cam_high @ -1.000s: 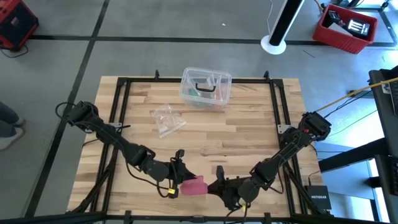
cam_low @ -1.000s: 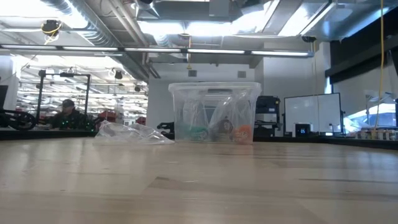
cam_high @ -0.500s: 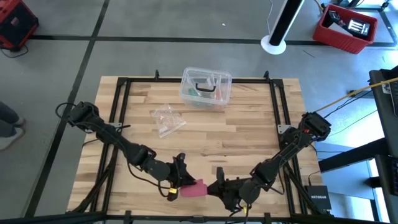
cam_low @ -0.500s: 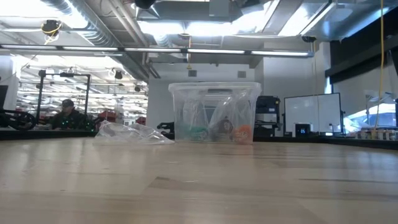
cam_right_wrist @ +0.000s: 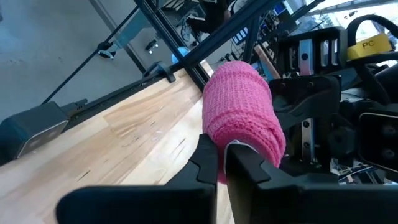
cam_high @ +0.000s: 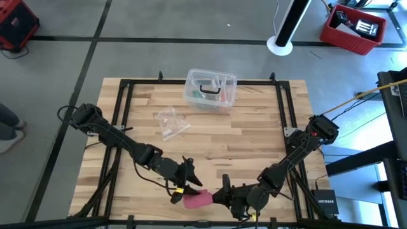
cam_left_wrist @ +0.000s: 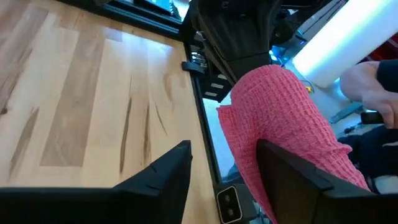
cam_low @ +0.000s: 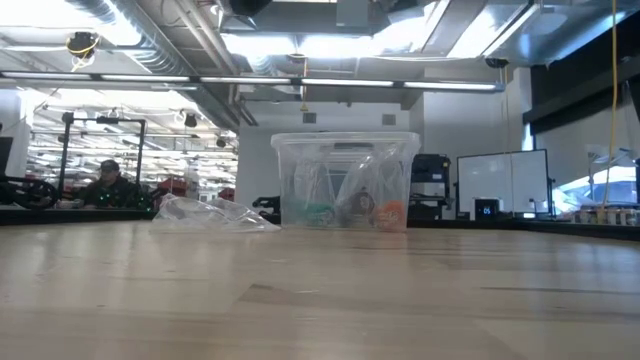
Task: Roll bandage
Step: Roll the pink bandage
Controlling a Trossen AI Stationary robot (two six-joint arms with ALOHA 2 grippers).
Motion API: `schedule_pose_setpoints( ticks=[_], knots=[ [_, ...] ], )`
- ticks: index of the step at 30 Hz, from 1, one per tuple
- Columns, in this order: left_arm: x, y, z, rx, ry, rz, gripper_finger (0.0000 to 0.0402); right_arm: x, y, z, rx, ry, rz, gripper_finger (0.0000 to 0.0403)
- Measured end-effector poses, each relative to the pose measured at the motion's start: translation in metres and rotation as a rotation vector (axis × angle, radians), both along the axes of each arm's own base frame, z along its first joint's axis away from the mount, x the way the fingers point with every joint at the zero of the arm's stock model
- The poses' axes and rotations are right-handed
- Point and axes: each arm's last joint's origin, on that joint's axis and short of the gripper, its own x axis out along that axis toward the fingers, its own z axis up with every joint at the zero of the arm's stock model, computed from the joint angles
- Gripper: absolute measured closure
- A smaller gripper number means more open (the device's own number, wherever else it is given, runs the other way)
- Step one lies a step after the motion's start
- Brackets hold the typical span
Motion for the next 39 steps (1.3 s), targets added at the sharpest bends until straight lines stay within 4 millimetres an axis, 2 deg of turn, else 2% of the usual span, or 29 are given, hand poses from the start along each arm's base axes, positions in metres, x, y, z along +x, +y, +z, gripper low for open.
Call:
schedule_pose_setpoints(
  ticks=[8, 15, 18, 23, 26, 29, 33, 39],
  knots=[
    [0.000, -0.005, 0.007, 0.071, -0.143, -0.050, 0.0233, 0.000, 0.001, 0.003, -0.008, -0.018, 0.004, 0.0388],
    [-0.001, -0.001, 0.008, 0.118, -0.125, -0.004, 0.0235, -0.003, 0.002, 0.003, -0.005, -0.018, -0.004, 0.0388],
    [-0.009, 0.008, 0.016, 0.154, -0.085, 0.061, 0.0238, -0.002, 0.001, 0.002, 0.011, -0.011, -0.034, 0.0388],
    [-0.032, 0.025, 0.042, 0.210, -0.077, 0.207, 0.0243, -0.003, 0.000, -0.003, 0.118, 0.047, -0.086, 0.0386],
    [-0.048, 0.035, 0.047, 0.267, -0.016, 0.320, 0.0244, -0.003, -0.005, -0.010, 0.215, 0.117, -0.155, 0.0386],
    [-0.061, 0.041, 0.040, 0.356, 0.081, 0.464, 0.0244, -0.002, -0.017, -0.021, 0.338, 0.202, -0.326, 0.0389],
    [-0.070, 0.046, 0.018, 0.394, 0.247, 0.613, 0.0244, -0.005, -0.040, -0.045, 0.451, 0.293, -0.541, 0.0389],
    [-0.055, 0.042, -0.027, 0.491, 0.410, 0.681, 0.0244, -0.021, -0.080, -0.094, 0.588, 0.332, -0.787, 0.0389]
  ],
)
